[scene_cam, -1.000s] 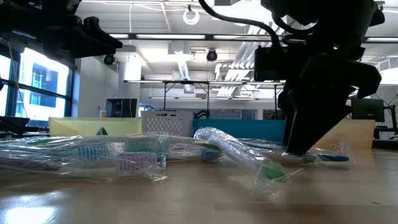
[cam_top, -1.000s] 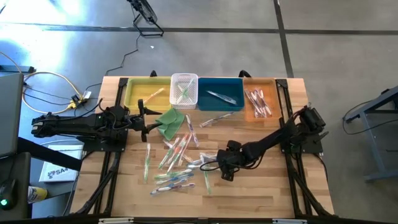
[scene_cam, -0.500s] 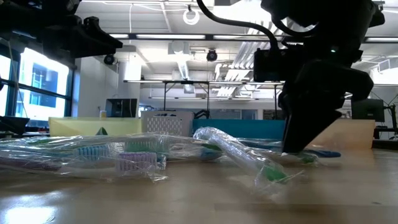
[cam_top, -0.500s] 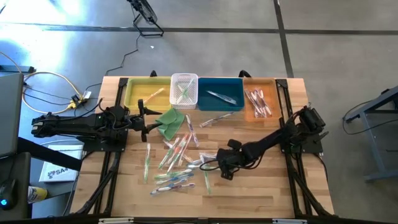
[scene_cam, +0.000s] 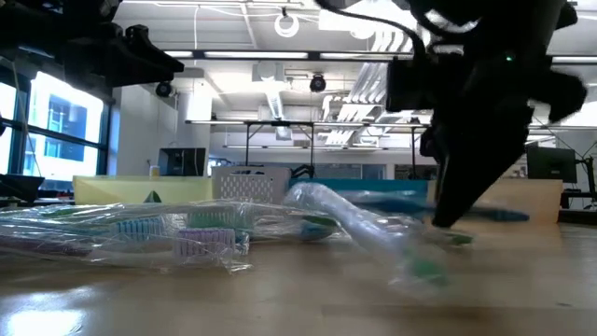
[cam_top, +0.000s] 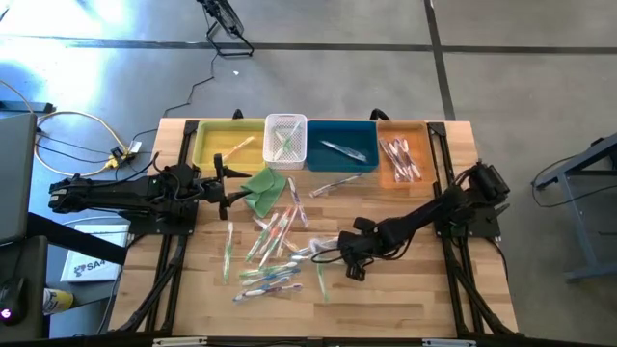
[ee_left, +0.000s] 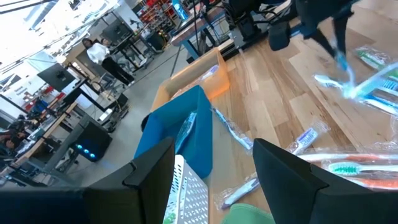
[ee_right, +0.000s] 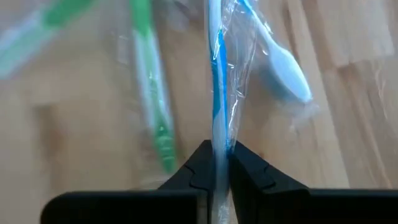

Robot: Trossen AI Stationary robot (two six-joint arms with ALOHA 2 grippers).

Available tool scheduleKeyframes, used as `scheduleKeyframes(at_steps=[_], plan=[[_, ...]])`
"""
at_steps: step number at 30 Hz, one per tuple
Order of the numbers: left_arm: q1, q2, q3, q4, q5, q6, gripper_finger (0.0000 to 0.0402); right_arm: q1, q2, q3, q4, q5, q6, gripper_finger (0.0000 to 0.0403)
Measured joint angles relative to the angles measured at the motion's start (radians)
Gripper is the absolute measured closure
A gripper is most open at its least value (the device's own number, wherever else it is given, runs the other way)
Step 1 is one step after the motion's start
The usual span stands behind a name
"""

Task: Pick & Place Toothbrushes
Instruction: Put the blue toothbrush into the blue bin

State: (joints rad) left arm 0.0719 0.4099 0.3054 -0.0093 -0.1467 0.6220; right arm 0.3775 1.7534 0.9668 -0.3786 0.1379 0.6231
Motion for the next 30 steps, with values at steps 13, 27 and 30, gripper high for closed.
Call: scheduleKeyframes(at_steps=[13, 27, 30], plan=[[0.0, 0.0, 0.0, 0.028, -0.001, -0.003, 0.019, -0.063, -0.284, 0.002, -0.197, 0.091, -0.025, 0.0384], [0.0, 0.0, 0.0, 0.126, -0.006, 0.001, 0.019, -0.259, -0.429, 0.003, -0.15, 0.585, -0.203, 0.0384], [0.0, 0.0, 0.0, 0.121, -0.018, 0.002, 0.019, -0.318, -0.404, 0.003, -0.079, 0.582, -0.3, 0.0384]])
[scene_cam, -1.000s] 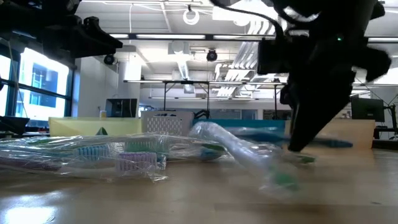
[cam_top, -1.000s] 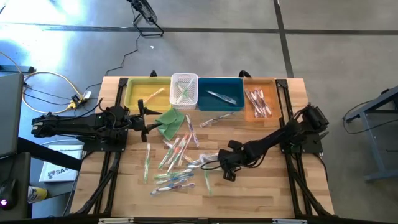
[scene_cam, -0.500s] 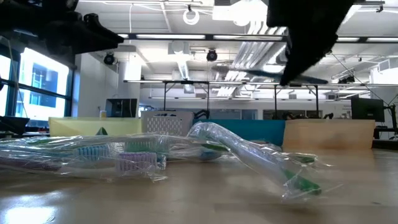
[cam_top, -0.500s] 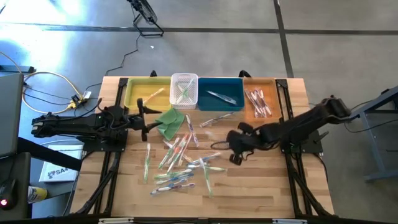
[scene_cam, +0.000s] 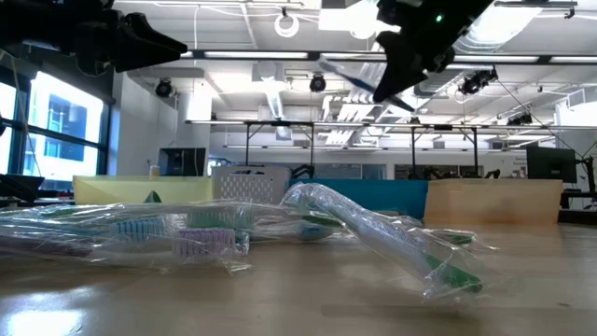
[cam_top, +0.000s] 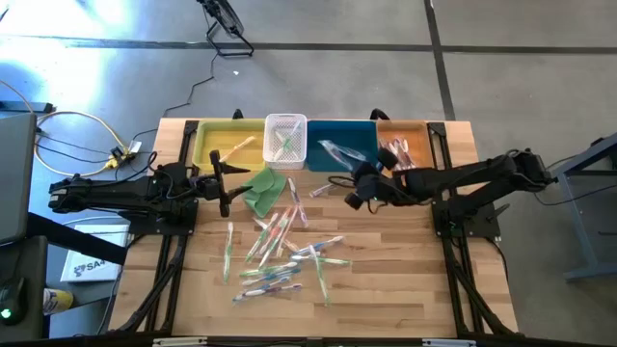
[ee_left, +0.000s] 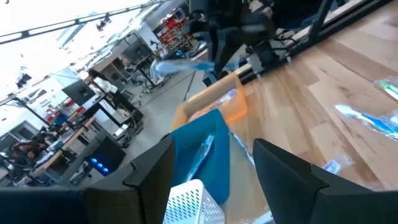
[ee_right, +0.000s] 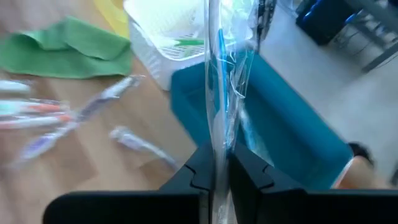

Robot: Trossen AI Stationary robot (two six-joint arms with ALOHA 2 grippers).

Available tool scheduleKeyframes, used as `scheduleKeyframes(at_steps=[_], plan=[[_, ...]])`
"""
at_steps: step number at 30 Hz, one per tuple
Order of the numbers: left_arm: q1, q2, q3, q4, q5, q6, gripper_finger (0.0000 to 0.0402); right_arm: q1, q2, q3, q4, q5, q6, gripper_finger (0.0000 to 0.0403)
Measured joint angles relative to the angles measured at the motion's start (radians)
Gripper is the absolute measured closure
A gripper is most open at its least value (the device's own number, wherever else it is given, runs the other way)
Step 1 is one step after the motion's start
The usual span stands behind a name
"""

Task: Pick & Place Toothbrushes
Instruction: Put the blue toothbrush into the blue bin

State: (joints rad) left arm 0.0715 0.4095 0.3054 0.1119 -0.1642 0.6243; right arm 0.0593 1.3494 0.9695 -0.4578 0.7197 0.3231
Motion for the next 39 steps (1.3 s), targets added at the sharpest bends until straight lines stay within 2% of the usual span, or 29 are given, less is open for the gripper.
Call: scheduleKeyframes(at_steps=[3, 7, 12, 20, 26, 33, 39], plan=[[0.0, 0.0, 0.0, 0.02, -0.057, -0.001, 0.019, -0.065, 0.02, 0.0, 0.037, -0.052, -0.125, 0.0383], [0.0, 0.0, 0.0, 0.069, -0.13, -0.004, 0.019, -0.177, 0.04, 0.0, 0.045, -0.192, -0.244, 0.0384], [0.0, 0.0, 0.0, 0.079, -0.17, -0.001, 0.019, -0.334, 0.049, 0.0, 0.069, -0.348, -0.375, 0.0384], [0.0, 0.0, 0.0, 0.081, -0.342, -0.001, 0.019, -0.562, 0.061, 0.0, 0.113, -0.613, -0.457, 0.0384], [0.0, 0.0, 0.0, 0.081, -0.421, -0.001, 0.019, -0.624, 0.138, 0.0, 0.114, -0.657, -0.476, 0.0383], [0.0, 0.0, 0.0, 0.08, -0.427, -0.005, 0.019, -0.624, 0.273, 0.0, 0.129, -0.674, -0.478, 0.0384], [0.0, 0.0, 0.0, 0.08, -0.427, -0.005, 0.019, -0.625, 0.335, 0.0, 0.141, -0.668, -0.485, 0.0383]])
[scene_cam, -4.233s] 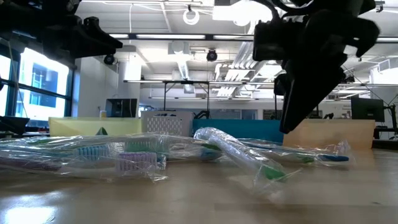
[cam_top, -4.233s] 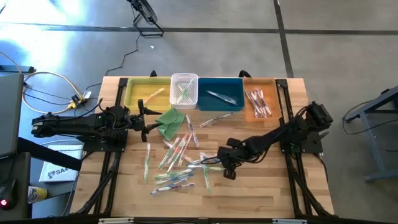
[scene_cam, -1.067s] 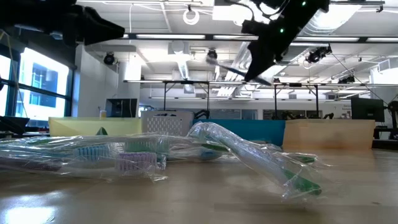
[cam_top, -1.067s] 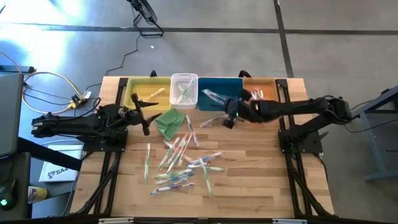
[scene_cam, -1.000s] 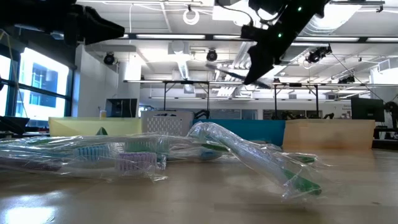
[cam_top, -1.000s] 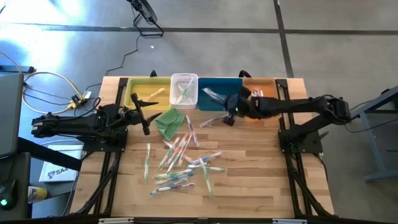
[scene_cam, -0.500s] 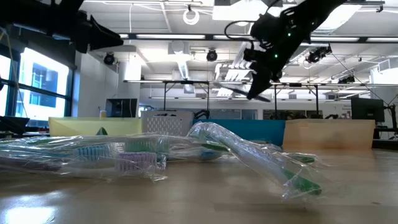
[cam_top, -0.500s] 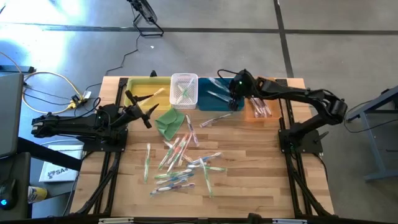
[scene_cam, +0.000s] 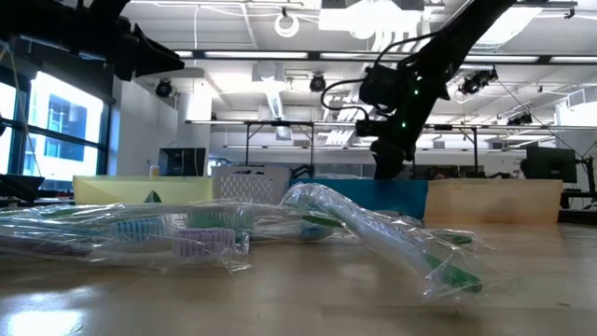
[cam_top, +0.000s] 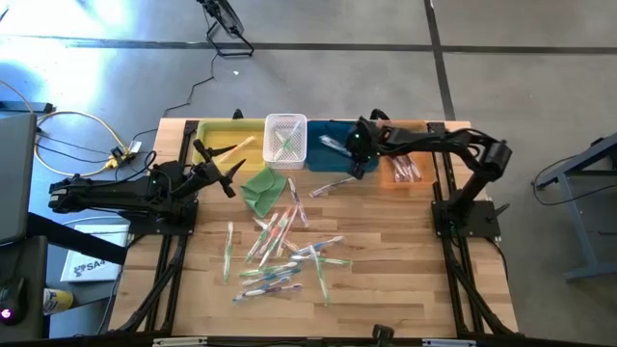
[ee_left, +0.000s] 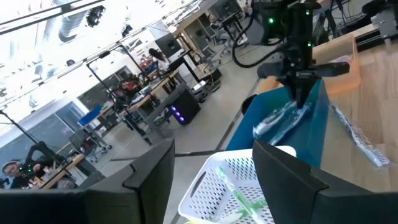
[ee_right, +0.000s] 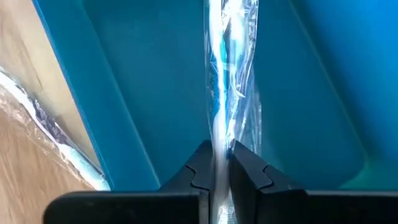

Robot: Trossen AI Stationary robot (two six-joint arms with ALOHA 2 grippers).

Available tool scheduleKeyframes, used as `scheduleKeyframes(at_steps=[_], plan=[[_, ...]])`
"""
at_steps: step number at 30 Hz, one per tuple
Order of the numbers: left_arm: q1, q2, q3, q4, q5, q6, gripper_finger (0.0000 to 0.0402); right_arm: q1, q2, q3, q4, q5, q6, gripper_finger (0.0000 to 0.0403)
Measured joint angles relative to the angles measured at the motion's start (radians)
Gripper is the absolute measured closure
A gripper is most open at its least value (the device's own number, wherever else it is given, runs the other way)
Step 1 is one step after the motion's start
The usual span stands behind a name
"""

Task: Pick & Place Toothbrushes
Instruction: Put the blue toothbrush into the blue bin, then put the violet toothbrush into the orange bin

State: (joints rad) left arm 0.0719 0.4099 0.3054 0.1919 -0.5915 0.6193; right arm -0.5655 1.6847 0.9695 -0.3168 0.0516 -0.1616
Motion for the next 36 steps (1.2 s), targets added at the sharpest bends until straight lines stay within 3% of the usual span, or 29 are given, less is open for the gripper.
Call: scheduleKeyframes(at_steps=[5, 13, 20, 36], plan=[[0.0, 0.0, 0.0, -0.014, 0.0, 0.0, 0.019, 0.001, 0.015, 0.0, 0.016, -0.001, 0.0, 0.0378], [0.0, 0.0, 0.0, -0.017, 0.0, 0.0, 0.019, 0.001, 0.015, 0.0, 0.035, -0.002, 0.001, 0.0308], [0.0, 0.0, 0.0, -0.048, 0.0, -0.025, 0.019, 0.001, 0.0, 0.0, 0.039, 0.001, -0.001, 0.0273], [0.0, 0.0, 0.0, -0.089, 0.0, -0.052, 0.019, 0.12, -0.273, 0.0, 0.084, -0.003, 0.038, 0.0308]])
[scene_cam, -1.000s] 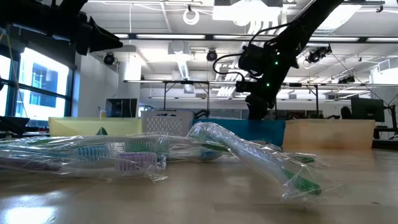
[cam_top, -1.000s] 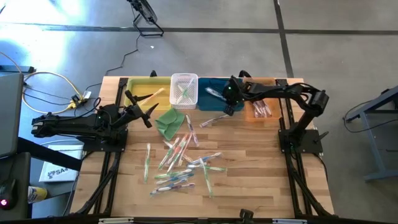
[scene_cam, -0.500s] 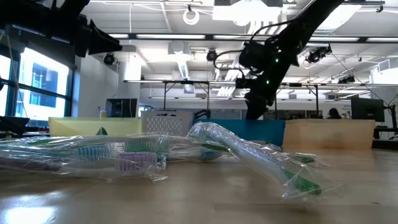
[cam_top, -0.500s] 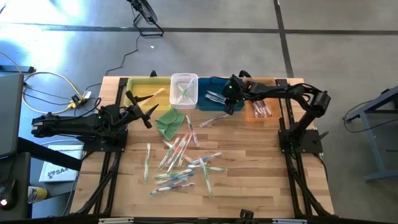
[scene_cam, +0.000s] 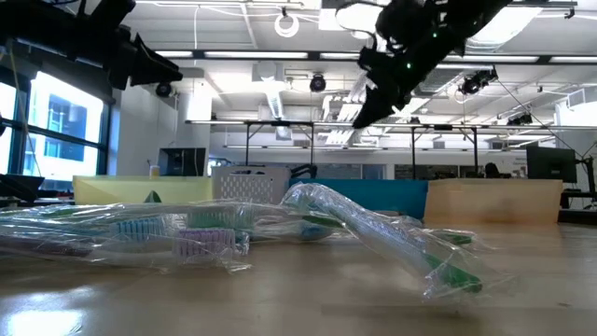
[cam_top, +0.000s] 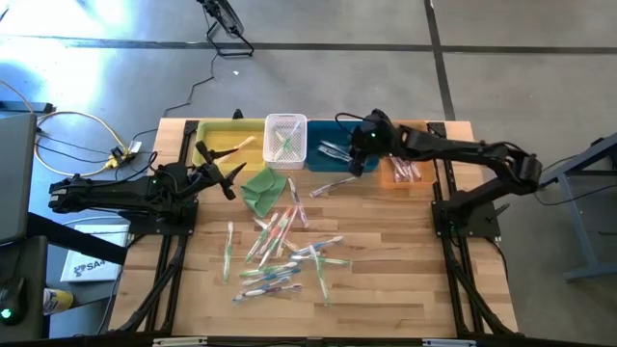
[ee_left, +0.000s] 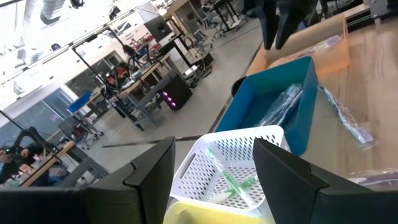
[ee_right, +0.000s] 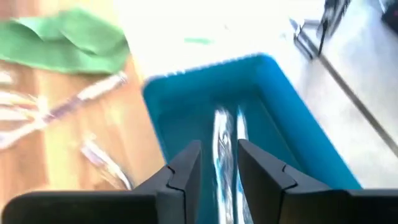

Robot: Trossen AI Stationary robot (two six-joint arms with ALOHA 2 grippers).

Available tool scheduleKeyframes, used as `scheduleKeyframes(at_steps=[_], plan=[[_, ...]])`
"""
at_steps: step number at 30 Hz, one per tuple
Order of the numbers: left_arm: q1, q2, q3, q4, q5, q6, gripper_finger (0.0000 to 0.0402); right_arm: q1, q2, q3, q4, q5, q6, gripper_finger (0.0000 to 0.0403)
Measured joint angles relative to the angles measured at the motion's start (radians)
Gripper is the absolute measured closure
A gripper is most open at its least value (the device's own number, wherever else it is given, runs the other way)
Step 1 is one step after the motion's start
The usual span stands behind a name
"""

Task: Pick & Place Toothbrushes
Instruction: Put the violet toothbrush into the orange bin

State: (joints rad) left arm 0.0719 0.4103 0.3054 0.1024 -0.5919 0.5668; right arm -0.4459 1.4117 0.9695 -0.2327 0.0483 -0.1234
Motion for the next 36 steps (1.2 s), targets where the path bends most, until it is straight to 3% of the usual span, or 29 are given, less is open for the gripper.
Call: scheduleKeyframes(at_steps=[7, 12, 23, 28, 36], plan=[[0.0, 0.0, 0.0, 0.0, 0.005, -0.11, 0.019, 0.077, -0.058, 0.0, -0.039, -0.06, 0.158, 0.0343], [0.0, 0.0, 0.0, -0.001, 0.095, -0.147, 0.019, 0.161, -0.1, 0.0, -0.195, -0.113, 0.173, 0.0387], [0.0, 0.0, 0.0, -0.033, 0.107, -0.147, 0.019, 0.346, -0.077, 0.0, -0.211, 0.007, 0.238, 0.0399], [0.0, 0.0, 0.0, -0.045, 0.121, -0.215, 0.019, 0.422, -0.058, 0.0, -0.227, 0.069, 0.253, 0.04], [0.0, 0.0, 0.0, -0.112, 0.167, -0.263, 0.019, 0.46, -0.041, 0.0, -0.213, 0.222, 0.164, 0.0399]])
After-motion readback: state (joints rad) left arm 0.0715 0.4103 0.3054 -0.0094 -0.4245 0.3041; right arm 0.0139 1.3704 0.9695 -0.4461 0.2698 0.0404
